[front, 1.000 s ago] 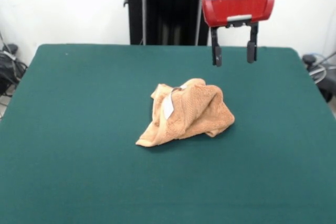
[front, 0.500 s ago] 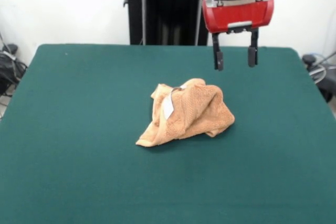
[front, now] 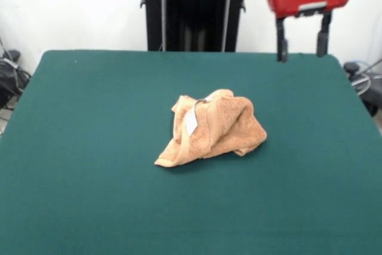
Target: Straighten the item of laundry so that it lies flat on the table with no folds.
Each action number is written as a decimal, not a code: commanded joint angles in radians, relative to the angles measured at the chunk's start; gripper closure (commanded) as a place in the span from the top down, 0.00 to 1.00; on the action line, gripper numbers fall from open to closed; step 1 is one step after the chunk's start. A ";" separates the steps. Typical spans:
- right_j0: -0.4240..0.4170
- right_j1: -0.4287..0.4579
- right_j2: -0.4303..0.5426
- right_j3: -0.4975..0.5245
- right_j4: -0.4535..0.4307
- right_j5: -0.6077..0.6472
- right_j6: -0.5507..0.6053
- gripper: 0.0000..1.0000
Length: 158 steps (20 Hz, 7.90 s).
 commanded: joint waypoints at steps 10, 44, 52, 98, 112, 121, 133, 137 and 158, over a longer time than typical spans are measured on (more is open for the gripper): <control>-0.042 -0.236 0.012 0.093 0.143 0.195 0.081 1.00; -0.197 -0.021 0.124 0.068 -0.081 -0.025 0.040 1.00; -0.203 -0.026 0.129 0.048 -0.062 0.018 0.027 1.00; -0.247 -0.046 0.155 0.044 -0.080 0.072 -0.007 1.00; -0.247 0.029 0.158 0.054 -0.109 -0.034 0.007 1.00; -0.241 0.051 0.157 0.046 -0.115 -0.054 0.012 1.00; -0.244 0.038 0.158 0.049 -0.110 -0.037 0.006 1.00; -0.241 0.036 0.156 0.049 -0.111 -0.037 0.008 1.00; -0.234 0.068 0.153 0.034 -0.115 -0.049 0.015 1.00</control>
